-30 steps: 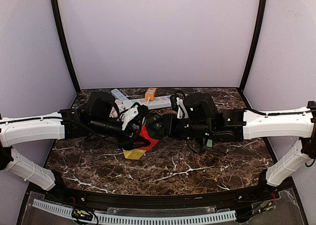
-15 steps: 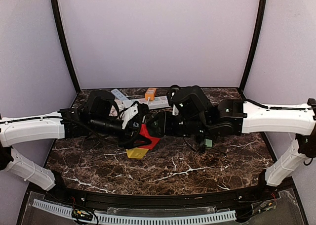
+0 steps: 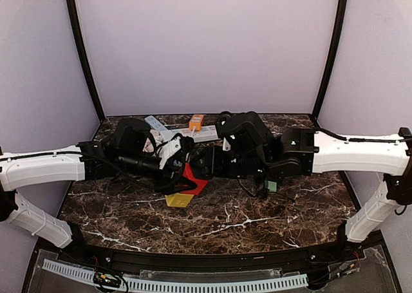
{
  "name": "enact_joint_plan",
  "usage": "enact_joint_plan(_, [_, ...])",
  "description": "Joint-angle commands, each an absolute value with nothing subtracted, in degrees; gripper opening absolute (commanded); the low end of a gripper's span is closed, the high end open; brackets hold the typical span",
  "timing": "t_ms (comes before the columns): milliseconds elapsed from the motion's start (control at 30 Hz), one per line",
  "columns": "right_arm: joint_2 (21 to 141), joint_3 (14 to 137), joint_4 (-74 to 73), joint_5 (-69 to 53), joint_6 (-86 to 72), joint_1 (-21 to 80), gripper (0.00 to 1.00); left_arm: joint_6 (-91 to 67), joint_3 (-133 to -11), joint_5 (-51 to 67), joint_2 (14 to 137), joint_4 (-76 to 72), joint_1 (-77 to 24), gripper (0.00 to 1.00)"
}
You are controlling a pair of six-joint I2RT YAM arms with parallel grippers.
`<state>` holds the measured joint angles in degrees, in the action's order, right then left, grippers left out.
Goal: Pull the plug off the socket
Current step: Remove the plug from the socket.
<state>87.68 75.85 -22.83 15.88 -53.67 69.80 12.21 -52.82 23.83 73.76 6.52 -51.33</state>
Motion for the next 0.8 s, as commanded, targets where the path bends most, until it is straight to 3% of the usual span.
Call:
enact_joint_plan(0, [83.28,70.58,-11.48,9.52,-54.75,66.69,0.00,13.25,-53.53,24.74,73.54,8.84,-51.68,0.01])
enact_joint_plan(333, [81.41,66.02,-4.18,2.58,-57.33,64.14,0.00,13.41,-53.61,24.79,73.98,9.01,-51.67,0.01])
enact_joint_plan(767, [86.48,78.07,-22.12,17.94,-52.54,69.22,0.00,13.27,-54.98,23.97,75.34,10.95,-51.67,0.00])
